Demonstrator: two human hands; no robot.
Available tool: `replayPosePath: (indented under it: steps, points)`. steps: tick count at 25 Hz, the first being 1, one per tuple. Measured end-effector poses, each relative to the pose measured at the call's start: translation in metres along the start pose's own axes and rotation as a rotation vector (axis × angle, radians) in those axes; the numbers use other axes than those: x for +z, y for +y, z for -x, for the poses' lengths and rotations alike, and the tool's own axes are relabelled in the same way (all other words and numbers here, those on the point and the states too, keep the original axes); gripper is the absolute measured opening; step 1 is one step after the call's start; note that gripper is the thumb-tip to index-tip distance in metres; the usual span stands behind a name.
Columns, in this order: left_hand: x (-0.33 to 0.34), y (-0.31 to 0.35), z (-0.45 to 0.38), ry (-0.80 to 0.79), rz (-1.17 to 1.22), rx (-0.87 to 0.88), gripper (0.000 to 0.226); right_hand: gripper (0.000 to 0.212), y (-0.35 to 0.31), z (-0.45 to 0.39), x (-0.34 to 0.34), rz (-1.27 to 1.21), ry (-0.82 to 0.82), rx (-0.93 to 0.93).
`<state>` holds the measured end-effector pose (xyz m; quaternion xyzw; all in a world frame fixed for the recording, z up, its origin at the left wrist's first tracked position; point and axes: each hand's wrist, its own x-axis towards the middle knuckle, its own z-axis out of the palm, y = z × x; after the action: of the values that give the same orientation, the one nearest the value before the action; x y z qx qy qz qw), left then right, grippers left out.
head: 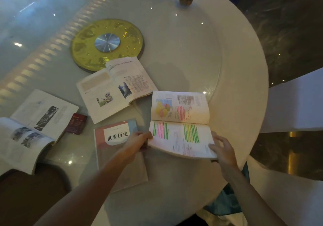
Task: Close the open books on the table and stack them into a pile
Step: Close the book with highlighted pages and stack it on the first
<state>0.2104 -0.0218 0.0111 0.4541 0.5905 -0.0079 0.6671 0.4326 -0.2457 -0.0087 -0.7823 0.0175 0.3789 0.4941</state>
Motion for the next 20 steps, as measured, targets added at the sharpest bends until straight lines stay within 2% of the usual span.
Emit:
replayPosePath:
  steps: [3, 6, 9, 13, 15, 17, 20]
  points:
    - [0.000, 0.026, -0.002, -0.016, 0.148, 0.037, 0.019, 0.009, -0.031, -0.005, -0.006, -0.192, -0.062, -0.019]
    - [0.005, 0.060, -0.012, 0.023, 0.173, 0.049, 0.023, 0.027, -0.068, -0.030, -0.001, -0.389, -0.137, 0.008]
    - [0.012, 0.079, -0.028, 0.115, 0.226, 0.109, 0.032, 0.038, -0.093, -0.063, 0.005, -0.397, -0.220, 0.009]
    - [0.025, 0.090, -0.049, 0.209, 0.270, 0.126, 0.030, 0.036, -0.112, -0.109, 0.015, -0.280, -0.269, 0.046]
    - [0.031, 0.087, -0.061, 0.248, 0.201, 0.130, 0.034, 0.026, -0.113, -0.127, 0.023, -0.100, -0.233, 0.045]
    - [0.036, 0.078, -0.068, 0.279, 0.141, 0.080, 0.029, 0.018, -0.106, -0.142, 0.027, 0.098, -0.189, 0.026]
    - [0.050, 0.061, -0.070, 0.314, 0.073, -0.002, 0.018, 0.018, -0.101, -0.160, 0.030, 0.441, -0.041, -0.074]
